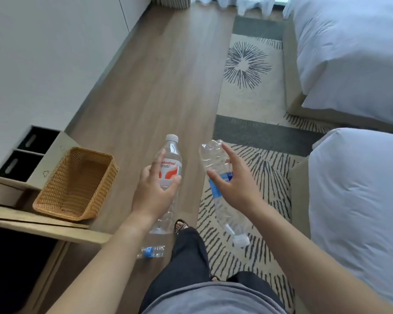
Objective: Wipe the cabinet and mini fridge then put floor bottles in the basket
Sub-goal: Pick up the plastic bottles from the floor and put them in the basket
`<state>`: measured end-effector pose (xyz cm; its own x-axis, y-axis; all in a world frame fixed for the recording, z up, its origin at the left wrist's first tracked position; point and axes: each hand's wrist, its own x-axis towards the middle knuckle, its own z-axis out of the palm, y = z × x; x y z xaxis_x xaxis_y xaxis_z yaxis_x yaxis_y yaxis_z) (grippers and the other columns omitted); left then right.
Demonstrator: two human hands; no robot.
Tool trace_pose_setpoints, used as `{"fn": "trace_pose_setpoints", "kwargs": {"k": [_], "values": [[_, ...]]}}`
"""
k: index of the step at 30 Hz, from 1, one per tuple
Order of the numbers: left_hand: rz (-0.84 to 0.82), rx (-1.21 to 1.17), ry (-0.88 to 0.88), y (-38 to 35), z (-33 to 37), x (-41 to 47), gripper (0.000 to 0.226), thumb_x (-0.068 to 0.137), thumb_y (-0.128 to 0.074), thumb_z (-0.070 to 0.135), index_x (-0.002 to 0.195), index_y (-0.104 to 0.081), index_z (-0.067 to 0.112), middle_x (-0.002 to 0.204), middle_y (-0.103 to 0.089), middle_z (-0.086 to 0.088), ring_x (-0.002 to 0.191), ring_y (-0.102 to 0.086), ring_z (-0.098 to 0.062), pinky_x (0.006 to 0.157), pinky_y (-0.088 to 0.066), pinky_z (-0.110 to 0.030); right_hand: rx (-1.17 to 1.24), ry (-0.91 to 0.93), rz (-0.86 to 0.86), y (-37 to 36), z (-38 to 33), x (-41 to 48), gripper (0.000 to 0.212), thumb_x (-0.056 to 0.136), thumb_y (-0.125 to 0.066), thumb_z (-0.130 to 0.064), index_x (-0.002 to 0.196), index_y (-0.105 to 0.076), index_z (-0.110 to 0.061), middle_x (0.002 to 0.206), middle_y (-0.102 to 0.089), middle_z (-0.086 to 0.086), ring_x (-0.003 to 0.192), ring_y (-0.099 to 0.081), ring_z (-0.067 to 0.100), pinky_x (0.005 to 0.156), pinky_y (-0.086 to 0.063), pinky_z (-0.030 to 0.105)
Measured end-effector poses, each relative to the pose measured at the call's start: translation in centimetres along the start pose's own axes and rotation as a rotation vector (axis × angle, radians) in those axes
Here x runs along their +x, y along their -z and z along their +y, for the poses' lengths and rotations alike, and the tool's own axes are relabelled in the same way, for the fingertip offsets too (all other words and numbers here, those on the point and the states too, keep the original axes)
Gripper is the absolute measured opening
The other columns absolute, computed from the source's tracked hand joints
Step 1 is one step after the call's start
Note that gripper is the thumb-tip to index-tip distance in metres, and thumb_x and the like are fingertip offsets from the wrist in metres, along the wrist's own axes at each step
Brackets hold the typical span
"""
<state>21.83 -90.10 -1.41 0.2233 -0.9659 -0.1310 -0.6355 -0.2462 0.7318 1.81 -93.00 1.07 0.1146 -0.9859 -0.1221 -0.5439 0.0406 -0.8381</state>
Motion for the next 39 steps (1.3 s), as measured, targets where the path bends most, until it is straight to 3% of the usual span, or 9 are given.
{"fn": "trace_pose_setpoints", "kwargs": {"k": [4, 8, 13, 19, 22, 26, 33, 35, 39], "values": [[0.016, -0.059, 0.002, 2.4, 0.5, 7.4, 0.067, 0.091, -0.057, 0.043, 0.142, -0.015, 0.055, 0.128, -0.038, -0.001, 0.095, -0.051, -0.010, 0.080, -0.053, -0.032, -0.044, 0.031, -0.014, -0.9, -3.0, 7.5, 0.071, 0.087, -0.063, -0.042, 0.144, -0.022, -0.044, 0.144, -0.037, -0.008, 0.129, -0.038, 0.007, 0.101, -0.034, 0.027], [0.079, -0.030, -0.008, 5.7, 0.3, 13.8, 0.067, 0.092, -0.057, 0.043, 0.145, -0.017, 0.051, 0.125, -0.039, -0.001, 0.097, -0.048, -0.010, 0.073, -0.042, -0.023, -0.015, 0.064, -0.026, -2.2, -6.3, 14.2, 0.069, 0.087, -0.063, -0.041, 0.143, -0.021, -0.047, 0.140, -0.038, -0.009, 0.118, -0.033, -0.004, 0.096, -0.030, 0.022], [0.154, -0.051, 0.105, 9.8, -2.3, 17.9, 0.067, 0.092, -0.057, 0.042, 0.146, -0.018, 0.048, 0.134, -0.038, -0.003, 0.102, -0.044, -0.009, 0.071, -0.040, -0.018, -0.044, 0.116, -0.102, -6.1, -9.6, 20.5, 0.069, 0.086, -0.063, -0.043, 0.142, -0.021, -0.048, 0.141, -0.039, -0.010, 0.126, -0.038, 0.005, 0.103, -0.036, 0.030], [0.336, -0.130, 0.309, 14.5, -6.6, 21.3, 0.068, 0.091, -0.058, 0.043, 0.144, -0.016, 0.052, 0.132, -0.036, -0.003, 0.102, -0.051, -0.013, 0.074, -0.049, -0.021, -0.057, 0.215, -0.307, -13.8, -14.5, 28.7, 0.068, 0.086, -0.063, -0.044, 0.140, -0.023, -0.050, 0.136, -0.042, -0.009, 0.123, -0.042, 0.006, 0.093, -0.040, 0.026], [0.409, -0.138, 0.396, 16.4, -8.8, 23.4, 0.068, 0.091, -0.057, 0.045, 0.143, -0.014, 0.054, 0.133, -0.035, 0.000, 0.093, -0.047, -0.006, 0.063, -0.044, -0.014, -0.067, 0.282, -0.418, -17.6, -17.3, 32.6, 0.068, 0.086, -0.063, -0.042, 0.142, -0.023, -0.046, 0.141, -0.040, -0.006, 0.124, -0.042, 0.007, 0.091, -0.039, 0.023], [0.525, -0.158, 0.515, 19.2, -11.2, 26.6, 0.069, 0.090, -0.058, 0.044, 0.144, -0.015, 0.053, 0.134, -0.036, 0.002, 0.086, -0.044, 0.006, 0.063, -0.043, -0.015, -0.103, 0.349, -0.580, -22.3, -20.4, 38.1, 0.069, 0.087, -0.062, -0.042, 0.143, -0.022, -0.043, 0.144, -0.039, -0.005, 0.121, -0.042, 0.006, 0.086, -0.036, 0.019], [0.659, -0.147, 0.754, 23.3, -13.9, 30.3, 0.069, 0.092, -0.056, 0.044, 0.146, -0.015, 0.049, 0.128, -0.040, 0.001, 0.091, -0.045, -0.001, 0.058, -0.035, -0.010, -0.141, 0.424, -0.828, -30.8, -25.2, 45.8, 0.069, 0.088, -0.060, -0.044, 0.144, -0.020, -0.042, 0.142, -0.039, -0.004, 0.100, -0.040, -0.002, 0.068, -0.035, 0.008], [0.718, -0.164, 0.820, 24.1, -14.6, 30.6, 0.069, 0.092, -0.056, 0.043, 0.146, -0.014, 0.049, 0.127, -0.041, 0.001, 0.089, -0.044, 0.000, 0.058, -0.033, -0.010, -0.164, 0.460, -0.902, -33.5, -26.1, 46.5, 0.069, 0.088, -0.060, -0.045, 0.144, -0.021, -0.041, 0.139, -0.042, -0.003, 0.095, -0.046, 0.000, 0.068, -0.038, 0.008], [0.813, -0.197, 0.915, 25.3, -16.4, 29.2, 0.069, 0.093, -0.056, 0.041, 0.147, -0.013, 0.049, 0.129, -0.039, 0.004, 0.084, -0.042, 0.010, 0.055, -0.035, -0.006, -0.155, 0.495, -1.057, -38.6, -27.8, 45.7, 0.069, 0.087, -0.062, -0.043, 0.143, -0.022, -0.044, 0.138, -0.045, -0.008, 0.108, -0.053, 0.007, 0.078, -0.047, 0.015]]}}
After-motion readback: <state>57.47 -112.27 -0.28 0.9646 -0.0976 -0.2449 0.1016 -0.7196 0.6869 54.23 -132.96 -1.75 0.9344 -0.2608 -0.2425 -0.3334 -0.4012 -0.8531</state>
